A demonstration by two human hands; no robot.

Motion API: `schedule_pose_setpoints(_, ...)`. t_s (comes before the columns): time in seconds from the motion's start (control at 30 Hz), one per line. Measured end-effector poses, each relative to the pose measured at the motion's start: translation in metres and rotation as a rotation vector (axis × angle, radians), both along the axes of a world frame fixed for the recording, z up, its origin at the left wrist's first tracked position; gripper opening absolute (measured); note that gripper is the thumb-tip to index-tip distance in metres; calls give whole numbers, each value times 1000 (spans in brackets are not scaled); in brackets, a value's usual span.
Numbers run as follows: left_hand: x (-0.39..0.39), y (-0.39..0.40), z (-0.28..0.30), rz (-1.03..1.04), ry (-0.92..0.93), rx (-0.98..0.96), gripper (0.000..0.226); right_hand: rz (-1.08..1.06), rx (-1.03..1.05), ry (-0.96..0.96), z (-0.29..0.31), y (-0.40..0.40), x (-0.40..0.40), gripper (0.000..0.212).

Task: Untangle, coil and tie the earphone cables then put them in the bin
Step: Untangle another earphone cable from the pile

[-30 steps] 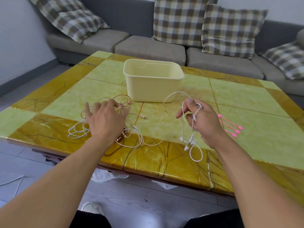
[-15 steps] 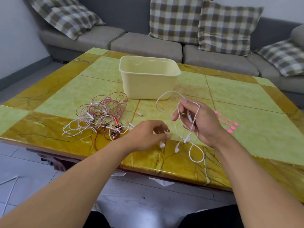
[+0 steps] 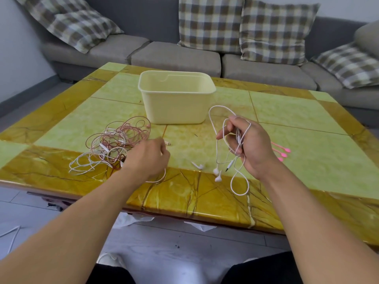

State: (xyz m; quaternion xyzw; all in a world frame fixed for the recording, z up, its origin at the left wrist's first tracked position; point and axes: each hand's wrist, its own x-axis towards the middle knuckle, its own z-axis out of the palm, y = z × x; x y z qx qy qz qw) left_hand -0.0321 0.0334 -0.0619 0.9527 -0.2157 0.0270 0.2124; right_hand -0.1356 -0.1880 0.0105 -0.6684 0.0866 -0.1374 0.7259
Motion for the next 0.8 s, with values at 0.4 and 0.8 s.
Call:
schedule_pose_setpoints(0.4,11,47,13,378,-424,-367,76,152,-98,98,-8,22,6,33)
schedule_pose_setpoints(0.8,-67,-38,23,-145,840,-919,24,74,-295,177,-26,22,-2,11)
